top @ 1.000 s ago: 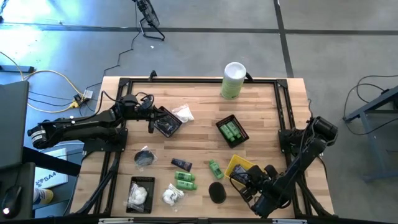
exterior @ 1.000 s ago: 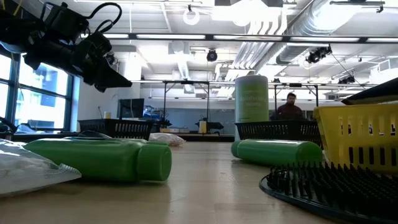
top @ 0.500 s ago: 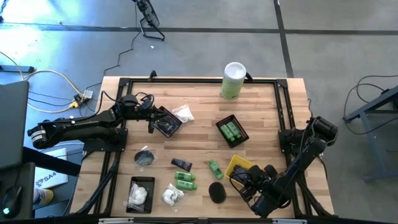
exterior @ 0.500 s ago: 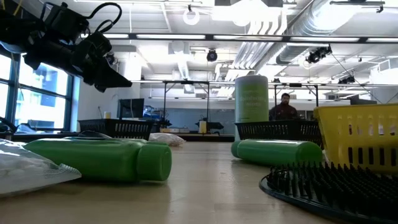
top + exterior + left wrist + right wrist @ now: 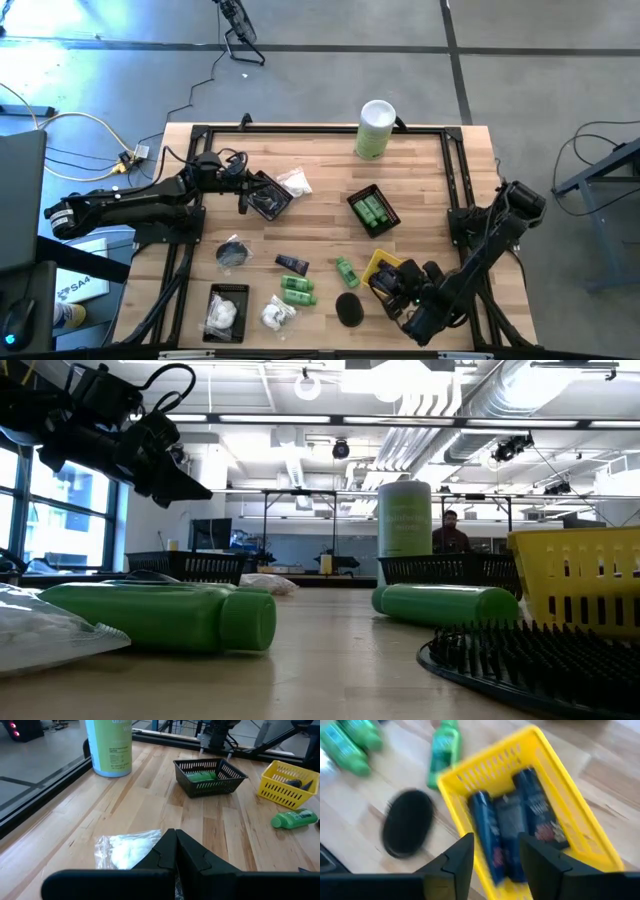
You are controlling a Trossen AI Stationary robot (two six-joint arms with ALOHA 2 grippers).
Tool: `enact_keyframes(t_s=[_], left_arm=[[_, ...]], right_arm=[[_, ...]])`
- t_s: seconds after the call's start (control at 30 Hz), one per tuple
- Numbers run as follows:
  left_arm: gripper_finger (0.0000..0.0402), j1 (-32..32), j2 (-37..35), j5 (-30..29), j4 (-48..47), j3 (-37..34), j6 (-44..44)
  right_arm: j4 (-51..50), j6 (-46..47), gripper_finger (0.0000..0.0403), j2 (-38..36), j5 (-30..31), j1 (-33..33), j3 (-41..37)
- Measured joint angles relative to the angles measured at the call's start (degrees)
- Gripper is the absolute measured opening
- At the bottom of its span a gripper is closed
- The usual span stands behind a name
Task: Pick & Place Travel size toiletries
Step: Put the shampoo bottle into the top right black bin
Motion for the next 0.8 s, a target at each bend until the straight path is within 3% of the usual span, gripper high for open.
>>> enact_keyframes(t_s=[0.2, 0.8], left_arm=[[0.0, 0.0, 0.0, 0.0, 0.14, 0.0, 0.13], [0.0, 0.02, 0.0, 0.0, 0.16, 0.0, 0.13]], right_arm=[[6.92, -7.55, 0.0121, -0.02, 3.73, -3.65, 0.0], [31.73, -49.01, 0.0107, 0.0, 3.17, -17.61, 0.0]])
